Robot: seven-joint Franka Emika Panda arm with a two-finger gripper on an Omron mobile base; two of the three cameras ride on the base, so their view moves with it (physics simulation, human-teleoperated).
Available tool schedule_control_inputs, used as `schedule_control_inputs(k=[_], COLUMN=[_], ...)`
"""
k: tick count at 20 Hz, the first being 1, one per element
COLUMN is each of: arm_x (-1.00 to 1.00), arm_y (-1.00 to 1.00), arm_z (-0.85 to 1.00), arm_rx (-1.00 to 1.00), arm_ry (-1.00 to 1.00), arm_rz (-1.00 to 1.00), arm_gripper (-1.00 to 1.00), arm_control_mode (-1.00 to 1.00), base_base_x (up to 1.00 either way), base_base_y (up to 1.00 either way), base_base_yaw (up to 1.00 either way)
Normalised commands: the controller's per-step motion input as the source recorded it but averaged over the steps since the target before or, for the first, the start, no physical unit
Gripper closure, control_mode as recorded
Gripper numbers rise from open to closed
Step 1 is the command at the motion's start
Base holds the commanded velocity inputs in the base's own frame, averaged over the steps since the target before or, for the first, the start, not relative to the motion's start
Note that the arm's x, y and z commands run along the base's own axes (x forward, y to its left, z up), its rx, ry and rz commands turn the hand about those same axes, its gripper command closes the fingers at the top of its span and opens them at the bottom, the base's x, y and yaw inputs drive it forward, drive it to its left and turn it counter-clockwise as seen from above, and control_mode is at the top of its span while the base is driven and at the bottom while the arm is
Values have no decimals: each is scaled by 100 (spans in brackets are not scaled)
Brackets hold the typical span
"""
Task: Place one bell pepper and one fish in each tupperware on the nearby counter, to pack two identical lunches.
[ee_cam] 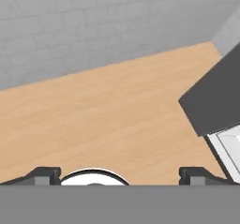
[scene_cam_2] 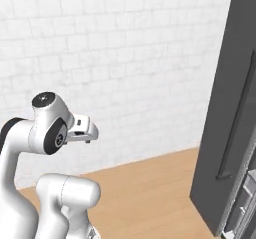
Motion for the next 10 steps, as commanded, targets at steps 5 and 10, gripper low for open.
schedule_control_inputs(k=[5, 10], arm_x=[0, 0], arm_y=[0, 0], arm_z=[0, 0], arm_rx=[0, 0], arm_ry=[0, 0], arm_rz=[0, 0], arm_gripper=[-100, -100], arm_control_mode=[100, 100], base_base_x=[43, 11], base_base_y=[58, 34], base_base_yaw=[-84, -91])
